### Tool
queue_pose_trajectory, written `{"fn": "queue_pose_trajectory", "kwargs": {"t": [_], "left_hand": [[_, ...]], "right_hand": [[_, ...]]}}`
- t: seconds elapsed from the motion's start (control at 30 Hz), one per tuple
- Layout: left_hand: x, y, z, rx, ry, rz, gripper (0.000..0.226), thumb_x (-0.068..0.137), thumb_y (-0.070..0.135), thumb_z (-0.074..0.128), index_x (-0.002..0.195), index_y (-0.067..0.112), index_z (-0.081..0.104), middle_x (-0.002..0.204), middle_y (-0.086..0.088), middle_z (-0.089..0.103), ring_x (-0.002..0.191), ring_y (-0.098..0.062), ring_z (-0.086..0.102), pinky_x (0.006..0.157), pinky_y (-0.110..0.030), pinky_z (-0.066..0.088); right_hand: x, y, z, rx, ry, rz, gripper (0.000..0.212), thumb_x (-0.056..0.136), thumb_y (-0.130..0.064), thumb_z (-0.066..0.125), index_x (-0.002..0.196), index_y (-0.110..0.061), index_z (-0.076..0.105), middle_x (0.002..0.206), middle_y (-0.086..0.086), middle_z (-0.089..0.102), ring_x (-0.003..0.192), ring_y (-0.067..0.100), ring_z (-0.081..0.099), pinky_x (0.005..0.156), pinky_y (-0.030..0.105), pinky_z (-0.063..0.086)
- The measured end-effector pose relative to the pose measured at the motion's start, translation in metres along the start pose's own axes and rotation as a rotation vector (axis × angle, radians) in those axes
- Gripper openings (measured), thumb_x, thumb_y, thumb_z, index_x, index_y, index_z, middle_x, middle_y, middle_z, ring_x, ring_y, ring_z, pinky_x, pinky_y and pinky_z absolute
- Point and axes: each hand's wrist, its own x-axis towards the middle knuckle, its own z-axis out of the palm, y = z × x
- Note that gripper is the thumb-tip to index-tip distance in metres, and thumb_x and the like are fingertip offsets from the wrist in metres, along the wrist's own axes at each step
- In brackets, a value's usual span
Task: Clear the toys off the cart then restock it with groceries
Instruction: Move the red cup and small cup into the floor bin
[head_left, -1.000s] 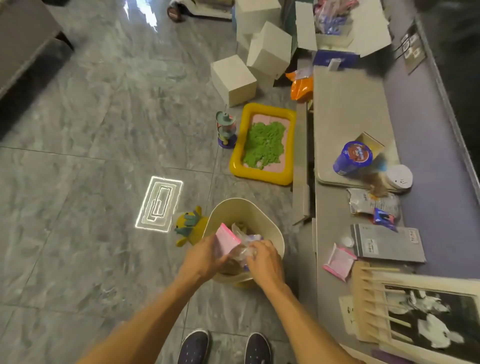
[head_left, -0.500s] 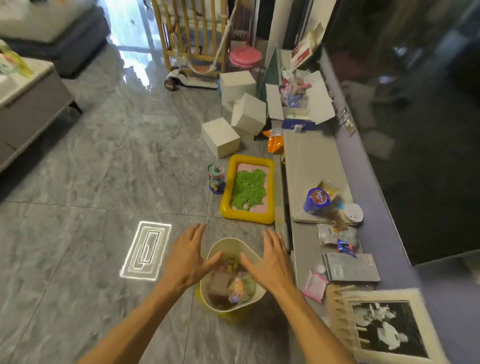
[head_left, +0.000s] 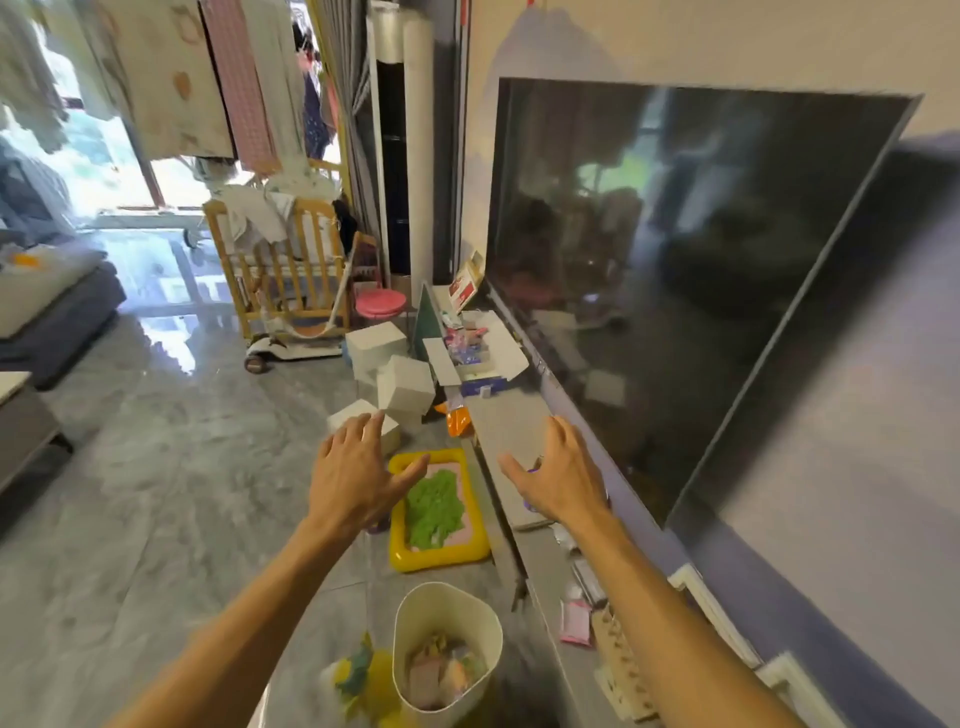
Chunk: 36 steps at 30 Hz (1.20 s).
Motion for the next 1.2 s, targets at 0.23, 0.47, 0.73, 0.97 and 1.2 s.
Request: {"fn": "queue_pose_trajectory", "kwargs": {"t": [0.23, 0.47, 0.73, 0.97, 1.2], "left_hand": [[-0.031, 0.071, -0.043, -0.043, 0.063, 0.157, 0.102, 0.084, 0.094, 0.037, 0.150, 0.017, 0.050, 0.152, -0.007, 0.056, 0.140, -0.028, 0.051, 0.116, -0.049, 0.040], [-0.097, 0.146, -0.047, -0.072, -0.025, 0.298, 0.104, 0.085, 0.094, 0.041, 0.158, 0.020, 0.043, 0.161, -0.006, 0.049, 0.147, -0.028, 0.046, 0.122, -0.050, 0.037], [-0.182, 0.255, -0.011, -0.101, -0.187, 0.530, 0.107, 0.084, 0.096, 0.035, 0.158, 0.020, 0.043, 0.164, -0.008, 0.046, 0.147, -0.031, 0.047, 0.123, -0.053, 0.038], [-0.238, 0.366, 0.028, -0.205, -0.294, 0.822, 0.107, 0.085, 0.097, 0.032, 0.158, 0.020, 0.045, 0.162, -0.007, 0.049, 0.148, -0.031, 0.046, 0.122, -0.055, 0.038], [-0.340, 0.462, 0.057, -0.294, -0.452, 1.191, 0.105, 0.087, 0.094, 0.033, 0.158, 0.018, 0.045, 0.161, -0.009, 0.050, 0.148, -0.032, 0.046, 0.121, -0.055, 0.040]], "right_hand": [[-0.077, 0.021, -0.076, -0.078, 0.165, 0.032, 0.100, 0.091, -0.076, 0.056, 0.162, -0.012, 0.027, 0.166, 0.010, 0.033, 0.148, 0.027, 0.039, 0.111, 0.042, 0.045], [-0.168, 0.073, -0.123, -0.096, 0.235, 0.147, 0.104, 0.092, -0.079, 0.052, 0.166, -0.012, 0.021, 0.171, 0.010, 0.026, 0.154, 0.029, 0.033, 0.115, 0.041, 0.043], [-0.289, 0.157, -0.162, -0.148, 0.379, 0.390, 0.098, 0.093, -0.078, 0.051, 0.161, -0.012, 0.029, 0.165, 0.013, 0.037, 0.148, 0.031, 0.041, 0.111, 0.041, 0.046], [-0.396, 0.228, -0.206, -0.207, 0.487, 0.689, 0.094, 0.092, -0.073, 0.057, 0.155, -0.006, 0.038, 0.157, 0.014, 0.045, 0.144, 0.032, 0.043, 0.110, 0.042, 0.045], [-0.537, 0.271, -0.209, -0.206, 0.631, 1.135, 0.102, 0.090, -0.077, 0.056, 0.160, -0.007, 0.034, 0.163, 0.011, 0.040, 0.149, 0.031, 0.039, 0.115, 0.045, 0.043]]}}
